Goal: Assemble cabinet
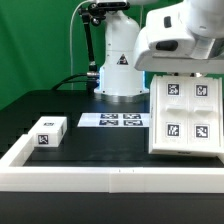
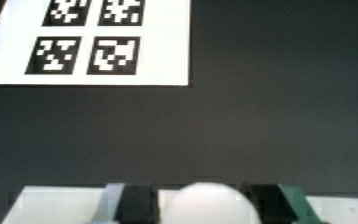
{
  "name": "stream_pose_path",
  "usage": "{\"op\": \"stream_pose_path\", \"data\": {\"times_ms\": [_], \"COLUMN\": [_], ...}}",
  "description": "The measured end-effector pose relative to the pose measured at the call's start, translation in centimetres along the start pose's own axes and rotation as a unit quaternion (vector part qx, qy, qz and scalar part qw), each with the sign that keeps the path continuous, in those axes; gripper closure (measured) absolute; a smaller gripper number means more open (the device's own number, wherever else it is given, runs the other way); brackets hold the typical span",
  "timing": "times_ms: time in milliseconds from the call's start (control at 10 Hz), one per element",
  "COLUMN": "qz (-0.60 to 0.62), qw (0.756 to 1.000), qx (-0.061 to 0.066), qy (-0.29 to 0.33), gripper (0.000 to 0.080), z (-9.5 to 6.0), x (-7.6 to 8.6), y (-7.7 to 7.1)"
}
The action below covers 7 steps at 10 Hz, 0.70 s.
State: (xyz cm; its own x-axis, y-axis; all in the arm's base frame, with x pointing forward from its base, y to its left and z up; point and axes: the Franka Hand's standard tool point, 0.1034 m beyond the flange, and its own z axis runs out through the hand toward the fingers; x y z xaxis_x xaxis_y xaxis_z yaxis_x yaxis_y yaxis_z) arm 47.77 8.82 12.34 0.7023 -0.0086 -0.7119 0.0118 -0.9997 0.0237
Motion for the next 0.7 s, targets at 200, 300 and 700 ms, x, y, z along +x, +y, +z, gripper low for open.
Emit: {"op": "stream_pose_path", "data": {"times_ms": [200,300,700], "qz": [0.003,0.003,0.012], "qw": [1.000,0.999,0.995], "qx": [-0.002,-0.004,0.000], "qy": [-0.016,-0.041,-0.103], "gripper": [0.0574,0.0574,0.0574], "z": [0.3,0.0,-0.9], "x": [0.0,-0.5,-0.2], "y": [0.0,0.1,1.0]}}
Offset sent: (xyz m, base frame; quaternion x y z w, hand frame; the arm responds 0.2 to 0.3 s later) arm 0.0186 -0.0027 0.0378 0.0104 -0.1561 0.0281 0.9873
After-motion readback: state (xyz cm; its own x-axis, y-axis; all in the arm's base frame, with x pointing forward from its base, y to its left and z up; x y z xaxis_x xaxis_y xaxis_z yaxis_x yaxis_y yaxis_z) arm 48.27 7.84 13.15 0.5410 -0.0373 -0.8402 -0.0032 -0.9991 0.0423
